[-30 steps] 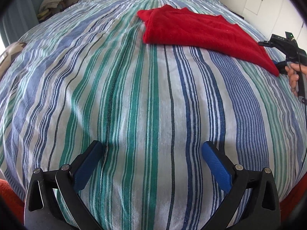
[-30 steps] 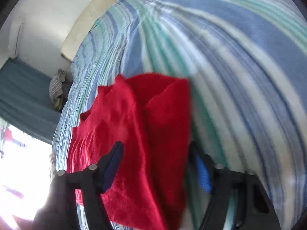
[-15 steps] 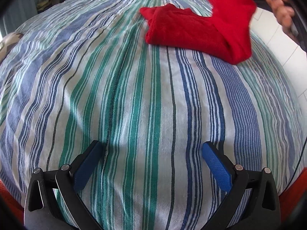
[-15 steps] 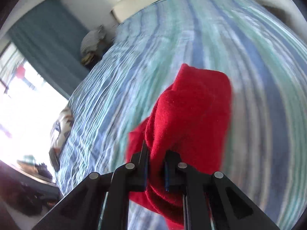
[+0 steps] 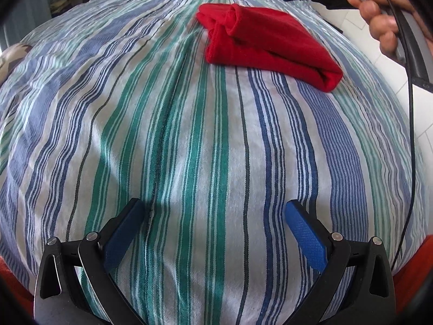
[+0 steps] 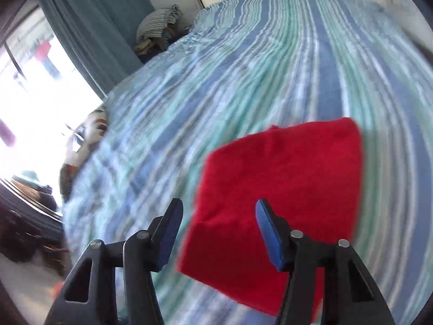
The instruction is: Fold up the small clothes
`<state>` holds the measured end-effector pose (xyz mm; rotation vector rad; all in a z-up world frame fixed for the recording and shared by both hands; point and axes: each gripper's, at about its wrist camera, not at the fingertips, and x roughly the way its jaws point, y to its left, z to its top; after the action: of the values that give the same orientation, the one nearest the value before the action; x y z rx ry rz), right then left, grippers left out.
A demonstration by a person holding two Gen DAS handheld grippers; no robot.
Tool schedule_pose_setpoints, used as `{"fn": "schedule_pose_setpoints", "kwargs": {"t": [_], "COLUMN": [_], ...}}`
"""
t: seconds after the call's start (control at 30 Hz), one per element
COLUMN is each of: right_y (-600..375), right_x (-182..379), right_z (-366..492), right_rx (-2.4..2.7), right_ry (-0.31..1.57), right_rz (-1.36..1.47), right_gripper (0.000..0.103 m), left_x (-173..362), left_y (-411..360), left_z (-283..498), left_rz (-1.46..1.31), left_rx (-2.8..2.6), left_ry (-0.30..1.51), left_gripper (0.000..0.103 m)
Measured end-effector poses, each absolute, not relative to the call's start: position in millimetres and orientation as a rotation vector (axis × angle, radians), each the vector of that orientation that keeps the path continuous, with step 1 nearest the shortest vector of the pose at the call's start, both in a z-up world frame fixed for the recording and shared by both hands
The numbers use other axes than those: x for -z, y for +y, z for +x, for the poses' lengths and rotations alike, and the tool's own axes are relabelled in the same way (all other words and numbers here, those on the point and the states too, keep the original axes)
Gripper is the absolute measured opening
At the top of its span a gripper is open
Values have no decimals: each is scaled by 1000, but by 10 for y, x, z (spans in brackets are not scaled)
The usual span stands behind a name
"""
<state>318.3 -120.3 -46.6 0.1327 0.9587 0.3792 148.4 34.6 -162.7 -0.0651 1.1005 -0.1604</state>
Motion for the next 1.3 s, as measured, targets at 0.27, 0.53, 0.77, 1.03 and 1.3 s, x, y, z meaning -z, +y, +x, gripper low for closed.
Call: {"fn": "schedule_pose_setpoints", "kwargs": {"t": [0.27,0.53,0.77,1.03,1.3], "right_y": [-662,-1043,-1914,-2116,-2156], "right_x": [1342,839,1057,1210,1308], "right_z": [3004,2661,2383,1853,668], "right_rx": [-411,-453,-293,-253,-198], "right_ry": [1080,920,1001,984,968], "right_rz": [-192,-87,93,226,125], "right_gripper": [22,22,22,26,52], "left_x": [1653,1660,1664,1693,1690], "left_y": [270,249,253,210,206], "left_z": [1455,1424,1464,1388,1357], "left_rz": [-30,-18,-14,27,35], "left_rx": [155,150,146,149,141], "left_ry": [1071,1065,1064,1024,1016], "left_gripper": [103,103,103,103,103]}}
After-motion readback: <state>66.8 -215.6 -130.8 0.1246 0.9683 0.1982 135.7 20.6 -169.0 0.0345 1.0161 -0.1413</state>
